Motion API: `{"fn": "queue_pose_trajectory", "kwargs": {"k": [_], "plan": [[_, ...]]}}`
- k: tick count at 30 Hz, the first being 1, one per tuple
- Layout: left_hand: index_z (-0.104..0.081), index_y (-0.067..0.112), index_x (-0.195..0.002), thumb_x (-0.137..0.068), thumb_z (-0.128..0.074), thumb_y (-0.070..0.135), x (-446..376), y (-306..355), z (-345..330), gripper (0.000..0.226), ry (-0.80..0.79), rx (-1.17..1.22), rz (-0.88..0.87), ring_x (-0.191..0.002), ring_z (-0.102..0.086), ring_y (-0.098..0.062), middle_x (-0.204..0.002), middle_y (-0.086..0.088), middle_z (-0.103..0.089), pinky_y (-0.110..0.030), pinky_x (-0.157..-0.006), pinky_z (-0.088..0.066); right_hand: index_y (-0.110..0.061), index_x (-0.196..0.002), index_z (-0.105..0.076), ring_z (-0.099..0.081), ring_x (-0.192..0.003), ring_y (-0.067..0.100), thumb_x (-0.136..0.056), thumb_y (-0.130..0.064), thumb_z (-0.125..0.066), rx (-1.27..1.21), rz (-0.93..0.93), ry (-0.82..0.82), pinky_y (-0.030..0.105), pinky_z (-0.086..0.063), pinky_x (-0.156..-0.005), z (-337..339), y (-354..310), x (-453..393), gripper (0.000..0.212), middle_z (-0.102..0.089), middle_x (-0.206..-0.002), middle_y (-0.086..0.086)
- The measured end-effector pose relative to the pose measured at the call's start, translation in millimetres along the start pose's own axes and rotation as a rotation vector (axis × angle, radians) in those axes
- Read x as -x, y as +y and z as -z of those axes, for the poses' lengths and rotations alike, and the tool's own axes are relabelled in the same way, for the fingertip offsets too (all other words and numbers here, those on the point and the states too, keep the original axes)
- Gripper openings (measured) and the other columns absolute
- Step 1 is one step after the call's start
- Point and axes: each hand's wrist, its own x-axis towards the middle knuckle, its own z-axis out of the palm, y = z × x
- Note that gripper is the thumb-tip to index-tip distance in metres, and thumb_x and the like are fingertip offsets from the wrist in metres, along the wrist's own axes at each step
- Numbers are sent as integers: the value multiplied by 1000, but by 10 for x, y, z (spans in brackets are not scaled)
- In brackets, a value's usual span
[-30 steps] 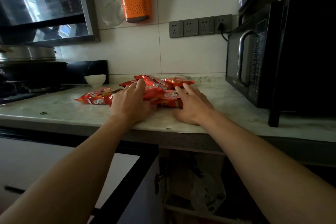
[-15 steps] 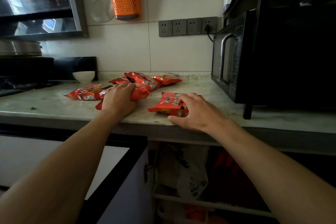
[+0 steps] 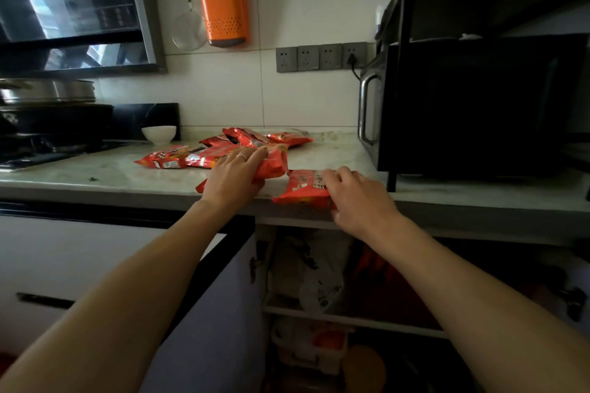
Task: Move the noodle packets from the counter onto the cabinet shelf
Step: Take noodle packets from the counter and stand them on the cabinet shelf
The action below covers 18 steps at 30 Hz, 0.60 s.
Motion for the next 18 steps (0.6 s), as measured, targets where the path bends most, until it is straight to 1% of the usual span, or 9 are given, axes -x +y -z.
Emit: {"fn": "queue_pose_trajectory", "kwargs": {"k": [3,5,7,9,11,12,14,16,18], "plan": [[-43,20,-142,-84,-69,21,232,353,181,64,124,186,48,-129,-47,-31,-139,-9,-54,-47,-102,-41,-15,-133,-43,-61,-104,29,-90,-27,-59,-75,-40,76,33,-40,-67,172,93,264,47,-52,-123,9],[-48,21,-136,-84,-68,21,420,643,308,56,240,451,156,-114,-57,-26,-125,-6,-62,-42,-93,-49,-16,-132,-47,-61,-101,28,-90,-27,-60,-205,-127,130,31,-41,-69,308,206,501,46,-52,-123,7],[-54,27,-127,-86,-67,23,640,961,466,43,351,796,274,-98,-64,-10,-108,7,-67,-33,-85,-54,-17,-131,-51,-60,-100,25,-87,-25,-65,-370,-228,212,32,-46,-74,433,305,780,47,-54,-121,5],[-54,34,-121,-89,-65,25,901,1265,589,35,393,1033,347,-95,-60,7,-103,20,-64,-21,-82,-50,-16,-131,-54,-59,-101,21,-86,-24,-68,-530,-298,304,33,-49,-81,524,368,1140,48,-56,-119,3],[-55,31,-122,-91,-64,24,1176,1499,629,33,371,1194,380,-100,-61,6,-109,18,-65,-21,-85,-50,-14,-125,-58,-59,-97,15,-87,-24,-69,-647,-353,375,27,-49,-82,555,388,1529,42,-60,-112,2],[-58,29,-122,-91,-65,24,1324,1603,620,32,350,1265,395,-102,-64,1,-111,14,-68,-25,-86,-53,-15,-119,-60,-60,-91,12,-87,-23,-70,-696,-388,396,19,-48,-78,560,395,1744,35,-62,-105,0],[-60,31,-121,-91,-66,25,1571,1771,539,31,287,1379,428,-103,-67,-6,-111,10,-71,-32,-86,-55,-28,-103,-59,-61,-76,5,-87,-21,-70,-789,-470,395,8,-45,-66,533,409,2121,21,-63,-88,-6],[-61,33,-118,-90,-67,28,1740,1931,408,29,216,1468,483,-102,-69,-10,-111,8,-72,-39,-88,-56,-39,-93,-54,-63,-75,4,-89,-24,-69,-884,-570,361,11,-48,-64,444,450,2406,21,-65,-83,-8],[-62,38,-115,-89,-67,30,1858,2072,236,27,142,1531,543,-102,-69,-13,-112,7,-72,-44,-89,-56,-42,-94,-53,-63,-80,0,-90,-27,-68,-940,-649,337,15,-49,-67,317,475,2609,22,-66,-89,-11]]}}
